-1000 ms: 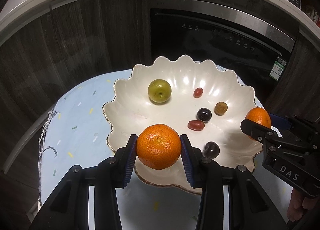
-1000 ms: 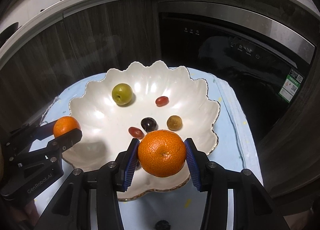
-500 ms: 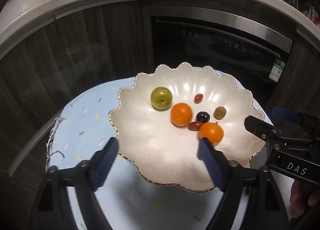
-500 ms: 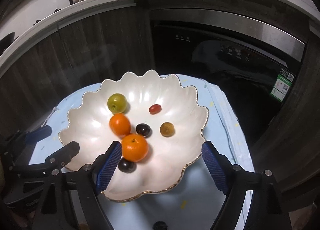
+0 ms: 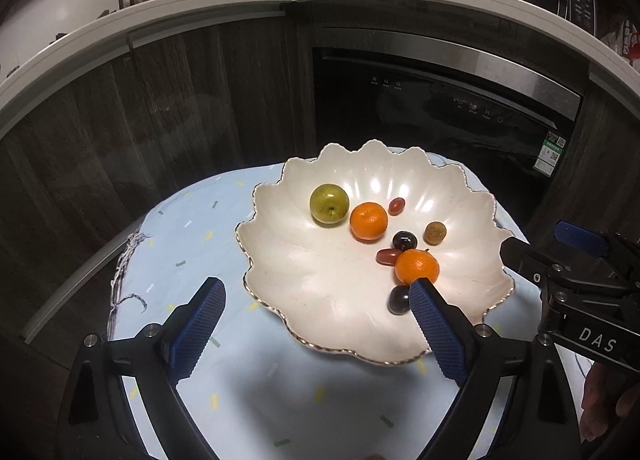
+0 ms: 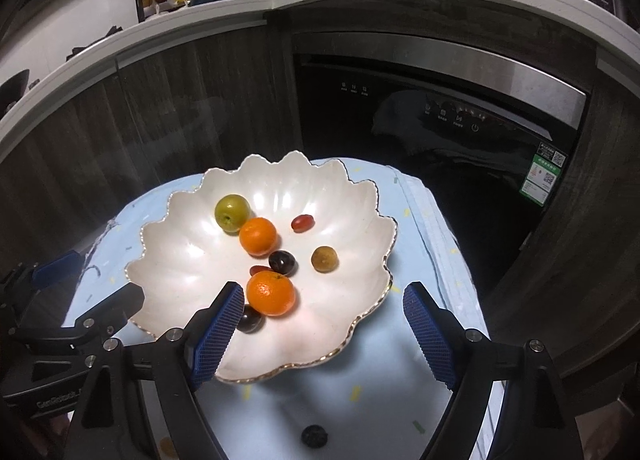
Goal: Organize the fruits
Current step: 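Withdraw both tools from the bowl toward the longan and blueberry on the cloth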
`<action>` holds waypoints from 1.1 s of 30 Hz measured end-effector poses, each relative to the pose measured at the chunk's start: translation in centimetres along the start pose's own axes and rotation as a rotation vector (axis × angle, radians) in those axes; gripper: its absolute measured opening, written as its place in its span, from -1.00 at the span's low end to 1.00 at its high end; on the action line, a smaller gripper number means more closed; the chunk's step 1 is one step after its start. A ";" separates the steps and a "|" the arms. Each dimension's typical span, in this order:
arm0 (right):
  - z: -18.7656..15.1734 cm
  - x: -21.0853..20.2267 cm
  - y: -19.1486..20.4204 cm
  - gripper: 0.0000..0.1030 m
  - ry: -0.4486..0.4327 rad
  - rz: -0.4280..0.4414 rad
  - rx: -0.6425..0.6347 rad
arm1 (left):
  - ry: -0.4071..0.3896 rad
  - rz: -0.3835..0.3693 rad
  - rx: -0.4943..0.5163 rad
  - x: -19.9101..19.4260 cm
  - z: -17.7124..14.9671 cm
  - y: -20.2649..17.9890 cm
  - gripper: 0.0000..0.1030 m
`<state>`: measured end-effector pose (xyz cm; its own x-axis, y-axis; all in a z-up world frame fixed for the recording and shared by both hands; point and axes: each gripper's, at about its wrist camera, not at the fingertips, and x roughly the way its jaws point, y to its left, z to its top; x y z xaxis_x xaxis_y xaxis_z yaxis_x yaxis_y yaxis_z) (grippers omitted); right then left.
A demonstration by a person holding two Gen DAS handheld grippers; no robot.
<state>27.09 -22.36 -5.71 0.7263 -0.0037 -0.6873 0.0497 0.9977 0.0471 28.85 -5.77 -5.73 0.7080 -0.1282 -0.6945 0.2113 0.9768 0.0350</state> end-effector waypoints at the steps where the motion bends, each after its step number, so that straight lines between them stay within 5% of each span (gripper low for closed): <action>1: 0.0 -0.2 0.0 0.61 -0.002 0.000 -0.002 | -0.004 0.001 0.000 -0.3 0.0 0.0 0.83; 33: -3.5 -6.1 -0.8 0.60 -0.078 0.019 -0.084 | -0.011 0.058 -0.098 -5.6 -4.3 -1.6 0.82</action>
<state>20.23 -22.91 -4.07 0.7782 0.0132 -0.6279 -0.0198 0.9998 -0.0035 21.64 -5.90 -5.00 0.7244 -0.0724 -0.6855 0.1035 0.9946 0.0044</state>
